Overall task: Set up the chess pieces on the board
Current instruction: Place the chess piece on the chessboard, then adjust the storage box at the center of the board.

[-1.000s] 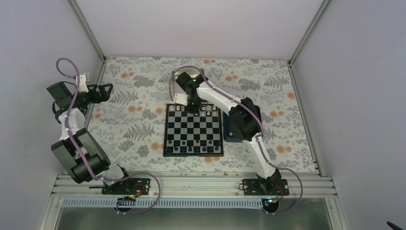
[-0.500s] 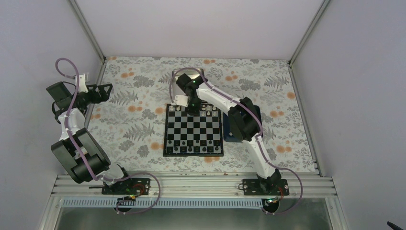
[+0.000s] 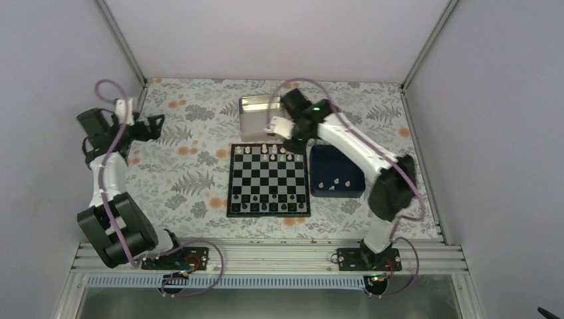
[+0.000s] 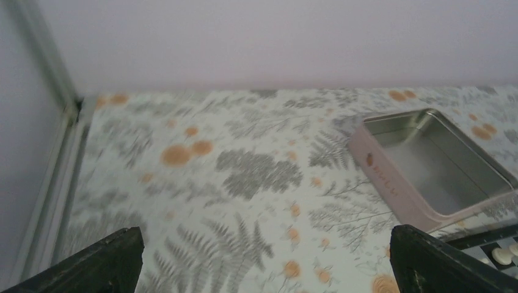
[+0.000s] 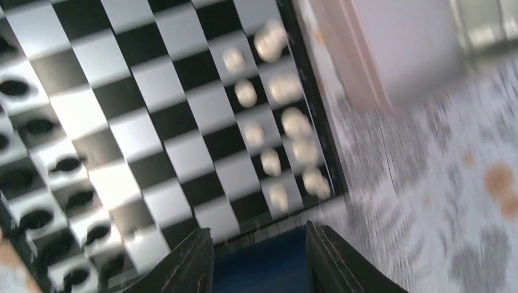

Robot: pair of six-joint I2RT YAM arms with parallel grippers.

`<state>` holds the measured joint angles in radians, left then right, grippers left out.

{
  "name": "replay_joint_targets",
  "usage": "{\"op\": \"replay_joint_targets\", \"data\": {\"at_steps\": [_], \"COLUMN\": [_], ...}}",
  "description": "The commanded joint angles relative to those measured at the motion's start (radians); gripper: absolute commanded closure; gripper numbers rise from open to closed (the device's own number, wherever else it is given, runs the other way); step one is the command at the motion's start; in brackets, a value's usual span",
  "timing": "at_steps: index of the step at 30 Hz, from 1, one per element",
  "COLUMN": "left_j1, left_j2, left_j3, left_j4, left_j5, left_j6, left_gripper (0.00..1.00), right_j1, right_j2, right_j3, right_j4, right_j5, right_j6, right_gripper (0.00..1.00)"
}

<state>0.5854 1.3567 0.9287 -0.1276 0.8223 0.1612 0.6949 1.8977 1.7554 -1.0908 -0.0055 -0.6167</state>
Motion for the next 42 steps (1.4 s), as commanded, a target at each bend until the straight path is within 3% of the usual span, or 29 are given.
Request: {"op": "replay_joint_targets", "data": {"at_steps": [1, 3, 5, 9, 16, 19, 23, 26, 28, 31, 33, 40, 42], "left_j1": [-0.259, -0.419, -0.555, -0.765, -1.066, -1.126, -1.195, -1.237, -1.256, -1.263, -1.264, -1.288, -1.296], "left_j2": [-0.104, -0.098, -0.055, 0.111, 0.537, 0.751, 0.990, 1.114, 1.151, 1.170, 1.190, 1.299, 1.310], "left_j3": [0.076, 0.141, 0.240, 0.530, 0.970, 1.214, 1.539, 1.697, 1.707, 1.643, 1.631, 1.695, 1.683], "left_j4": [-0.048, -0.098, -0.161, -0.314, -0.447, -0.567, -0.716, -0.766, -0.748, -0.701, -0.686, -0.709, -0.717], "left_j5": [-0.303, -0.473, -0.578, -0.597, -0.574, -0.535, -0.514, -0.521, -0.531, -0.494, -0.479, -0.527, -0.529], "left_j6": [0.201, 0.274, 0.310, 0.295, 0.269, 0.244, 0.224, 0.220, 0.218, 0.195, 0.185, 0.185, 0.184], "left_gripper": [0.00, 0.00, 0.00, 0.00, 0.00, 0.00, 0.10, 0.20, 0.28, 0.56, 0.68, 0.98, 0.98], "right_j1": [-0.140, -0.203, -0.255, -0.292, -0.363, -0.393, -0.428, -0.455, -0.472, -0.509, -0.535, -0.605, -0.617], "right_j2": [-0.214, -0.335, -0.434, -0.585, -0.702, -0.712, -0.704, -0.702, -0.693, -0.676, -0.666, -0.609, -0.593], "right_j3": [-0.245, -0.357, -0.454, -0.645, -0.901, -0.963, -1.013, -1.035, -1.048, -1.064, -1.068, -1.056, -1.052], "right_j4": [0.013, 0.018, 0.011, -0.001, 0.013, 0.038, 0.056, 0.074, 0.084, 0.122, 0.152, 0.204, 0.216], "right_j5": [0.015, -0.007, -0.048, -0.073, -0.090, -0.099, -0.108, -0.114, -0.115, -0.088, -0.078, -0.089, -0.088], "right_j6": [0.043, 0.031, 0.013, -0.029, -0.077, -0.092, -0.114, -0.135, -0.146, -0.159, -0.170, -0.195, -0.199], "right_gripper": [0.59, 0.63, 0.74, 0.95, 0.96, 0.96, 0.96, 0.96, 0.96, 0.96, 0.96, 0.96, 0.96]}}
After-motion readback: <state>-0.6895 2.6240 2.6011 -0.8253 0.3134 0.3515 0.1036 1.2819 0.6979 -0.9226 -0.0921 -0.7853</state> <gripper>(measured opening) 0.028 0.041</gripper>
